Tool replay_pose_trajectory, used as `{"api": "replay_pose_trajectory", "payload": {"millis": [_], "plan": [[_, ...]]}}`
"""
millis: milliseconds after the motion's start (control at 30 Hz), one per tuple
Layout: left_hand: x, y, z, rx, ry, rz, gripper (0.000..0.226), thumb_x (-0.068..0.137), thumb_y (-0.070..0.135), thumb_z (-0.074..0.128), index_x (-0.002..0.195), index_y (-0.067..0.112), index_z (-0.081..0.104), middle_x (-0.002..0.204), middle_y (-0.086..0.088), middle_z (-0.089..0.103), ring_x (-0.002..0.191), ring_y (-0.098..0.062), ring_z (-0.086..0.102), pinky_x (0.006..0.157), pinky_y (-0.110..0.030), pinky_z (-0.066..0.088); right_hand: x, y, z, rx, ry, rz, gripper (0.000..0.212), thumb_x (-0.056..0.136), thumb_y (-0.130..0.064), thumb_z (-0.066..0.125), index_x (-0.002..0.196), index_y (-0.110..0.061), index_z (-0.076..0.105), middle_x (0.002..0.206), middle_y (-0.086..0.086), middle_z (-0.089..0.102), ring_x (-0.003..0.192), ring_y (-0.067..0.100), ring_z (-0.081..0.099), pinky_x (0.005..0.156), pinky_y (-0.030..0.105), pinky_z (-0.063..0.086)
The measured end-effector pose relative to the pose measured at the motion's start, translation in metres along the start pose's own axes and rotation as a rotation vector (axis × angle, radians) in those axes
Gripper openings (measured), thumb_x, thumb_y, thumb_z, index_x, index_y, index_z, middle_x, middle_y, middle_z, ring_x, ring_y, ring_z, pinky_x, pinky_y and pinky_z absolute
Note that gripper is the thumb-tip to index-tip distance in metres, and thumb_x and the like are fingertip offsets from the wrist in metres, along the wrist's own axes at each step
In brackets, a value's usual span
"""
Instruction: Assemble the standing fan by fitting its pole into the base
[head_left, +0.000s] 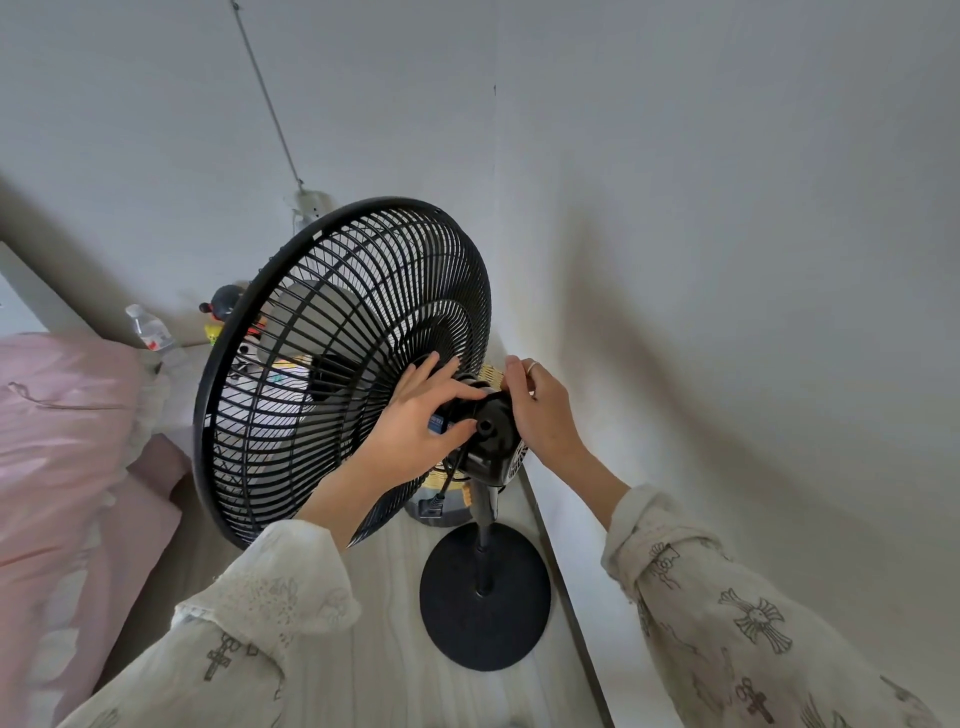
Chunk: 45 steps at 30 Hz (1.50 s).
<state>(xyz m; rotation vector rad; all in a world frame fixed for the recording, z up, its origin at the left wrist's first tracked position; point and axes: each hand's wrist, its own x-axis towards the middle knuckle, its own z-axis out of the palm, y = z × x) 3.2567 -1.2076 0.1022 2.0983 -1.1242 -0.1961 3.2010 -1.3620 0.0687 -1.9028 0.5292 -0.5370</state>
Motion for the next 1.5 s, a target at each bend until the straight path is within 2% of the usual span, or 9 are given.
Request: {"api": "replay_pose_trajectory", "payload": {"millis": [167, 367, 600, 800, 933, 1067, 1167, 1400, 1500], "plan": [[-0.001, 0.000, -0.001, 0.005, -0.001, -0.001, 0.034, 0.086, 0.017, 0.062, 0.119, 0.021, 0.059, 0.152, -0.009, 0.029, 0.146, -0.017, 0.005, 0.115, -0.029, -0.004, 0.002, -0.005, 0.000, -0.070, -0.142, 0.035, 0.051, 0.098, -0.045, 0.022, 0.102, -0.026, 0.069, 0.118, 0.006, 0.062, 0.112, 0.023, 0.053, 0.103, 0.044, 0.037], [-0.004, -0.001, -0.001, 0.003, -0.003, 0.010, 0.033, 0.086, 0.018, 0.062, 0.118, 0.023, 0.059, 0.152, -0.010, 0.029, 0.146, -0.016, 0.005, 0.115, -0.029, -0.005, 0.001, -0.005, 0.002, -0.079, -0.087, 0.050, 0.052, 0.098, -0.045, 0.023, 0.089, -0.023, 0.069, 0.105, 0.006, 0.065, 0.100, 0.022, 0.057, 0.098, 0.044, 0.041], [-0.002, -0.002, -0.002, 0.022, -0.002, 0.013, 0.033, 0.087, 0.018, 0.061, 0.120, 0.023, 0.059, 0.153, -0.009, 0.028, 0.146, -0.018, 0.004, 0.116, -0.032, -0.004, 0.013, -0.017, -0.003, -0.014, -0.330, 0.072, 0.065, 0.098, -0.048, 0.007, 0.111, -0.024, 0.066, 0.109, 0.001, 0.063, 0.105, 0.018, 0.056, 0.094, 0.031, 0.036], [0.001, -0.002, -0.005, 0.023, -0.050, -0.031, 0.041, 0.088, 0.017, 0.058, 0.128, 0.026, 0.050, 0.153, -0.007, 0.028, 0.145, -0.016, 0.002, 0.114, -0.028, -0.005, -0.003, -0.018, -0.008, -0.196, -0.310, -0.053, 0.034, 0.099, -0.026, 0.036, 0.124, -0.020, 0.059, 0.126, 0.007, 0.058, 0.118, 0.021, 0.051, 0.101, 0.033, 0.039], [0.000, 0.006, -0.016, -0.051, -0.064, -0.128, 0.051, 0.091, 0.015, 0.051, 0.138, 0.028, 0.032, 0.156, -0.008, 0.020, 0.145, -0.014, 0.006, 0.110, -0.025, 0.013, -0.012, -0.022, -0.011, -0.224, -0.354, -0.061, 0.038, 0.098, -0.029, 0.040, 0.134, -0.023, 0.048, 0.134, 0.005, 0.055, 0.122, 0.022, 0.049, 0.104, 0.035, 0.037], [0.005, 0.024, -0.046, 0.267, 0.079, 0.148, 0.043, 0.093, 0.011, 0.046, 0.135, 0.015, 0.041, 0.153, -0.003, 0.030, 0.143, -0.009, 0.011, 0.115, -0.030, 0.018, -0.006, -0.025, -0.013, -0.304, -0.360, -0.013, 0.041, 0.098, -0.036, 0.039, 0.135, -0.022, 0.049, 0.134, 0.006, 0.056, 0.122, 0.024, 0.051, 0.104, 0.034, 0.038], [0.023, 0.038, -0.088, 0.527, 0.328, 0.323, 0.041, 0.090, 0.008, 0.049, 0.131, 0.008, 0.049, 0.146, -0.011, 0.042, 0.142, -0.026, 0.024, 0.117, -0.045, 0.017, 0.003, -0.030, -0.014, -0.324, -0.394, 0.064, 0.042, 0.096, -0.038, 0.041, 0.135, -0.023, 0.048, 0.132, 0.006, 0.058, 0.114, 0.024, 0.056, 0.096, 0.029, 0.042], [0.057, 0.021, -0.141, 0.709, 0.250, 0.019, 0.058, 0.095, 0.044, 0.028, 0.147, 0.021, 0.016, 0.159, -0.005, 0.012, 0.147, -0.022, 0.000, 0.120, -0.043, 0.002, 0.015, -0.035, -0.015, -0.331, -0.465, 0.096, 0.042, 0.097, -0.037, 0.039, 0.135, -0.024, 0.047, 0.129, 0.002, 0.059, 0.104, 0.031, 0.063, 0.089, 0.036, 0.049], [0.058, 0.014, -0.135, 0.792, 0.216, -0.029, 0.055, 0.096, 0.042, 0.027, 0.146, 0.020, 0.019, 0.158, -0.006, 0.013, 0.146, -0.025, 0.006, 0.118, -0.044, 0.011, 0.016, -0.043, -0.018, -0.342, -0.511, 0.110, 0.048, 0.097, -0.038, 0.039, 0.142, -0.022, 0.037, 0.143, 0.003, 0.048, 0.121, 0.025, 0.053, 0.099, 0.030, 0.042]]}}
